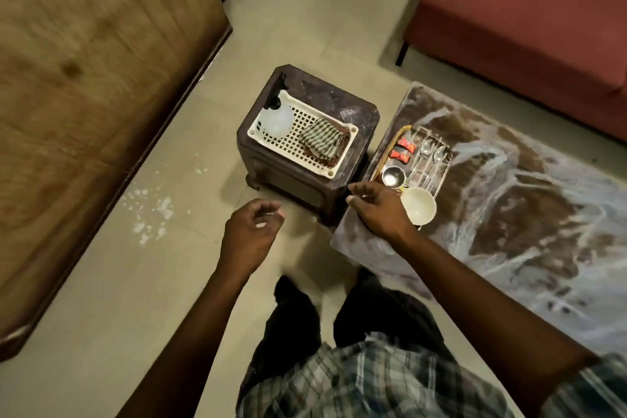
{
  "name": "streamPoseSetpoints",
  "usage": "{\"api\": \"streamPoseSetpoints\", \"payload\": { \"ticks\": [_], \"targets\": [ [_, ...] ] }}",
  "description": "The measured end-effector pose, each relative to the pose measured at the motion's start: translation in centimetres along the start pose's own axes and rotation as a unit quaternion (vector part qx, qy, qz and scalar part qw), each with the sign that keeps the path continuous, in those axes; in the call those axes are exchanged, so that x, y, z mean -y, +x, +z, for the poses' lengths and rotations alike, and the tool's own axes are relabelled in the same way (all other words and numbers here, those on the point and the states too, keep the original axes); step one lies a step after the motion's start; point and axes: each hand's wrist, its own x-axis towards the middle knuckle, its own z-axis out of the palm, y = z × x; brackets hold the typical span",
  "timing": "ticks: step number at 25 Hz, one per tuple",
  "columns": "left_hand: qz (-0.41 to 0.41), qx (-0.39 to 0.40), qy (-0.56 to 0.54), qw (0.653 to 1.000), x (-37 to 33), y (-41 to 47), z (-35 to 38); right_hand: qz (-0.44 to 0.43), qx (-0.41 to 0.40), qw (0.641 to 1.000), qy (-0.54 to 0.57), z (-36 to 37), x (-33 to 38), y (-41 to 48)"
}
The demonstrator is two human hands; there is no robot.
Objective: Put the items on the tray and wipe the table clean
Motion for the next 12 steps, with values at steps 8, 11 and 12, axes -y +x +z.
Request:
{"api": "streamPoseSetpoints", "payload": {
  "ticks": [8,11,12],
  "targets": [
    [0.083,0.0,0.096,0.992,-2.6,14.4,-4.6,0.058,-0.057,0.996,0.032,4.8,4.2,8.5],
    [0.101,0.021,0.14,0.985,-3.5,20.1,-4.2,0.075,-0.06,0.995,0.009,4.8,5.0,13.7],
    [0.101,0.035,0.143,0.984,-3.7,21.9,-3.8,0.077,-0.062,0.995,-0.002,4.8,5.1,15.3]
  ]
}}
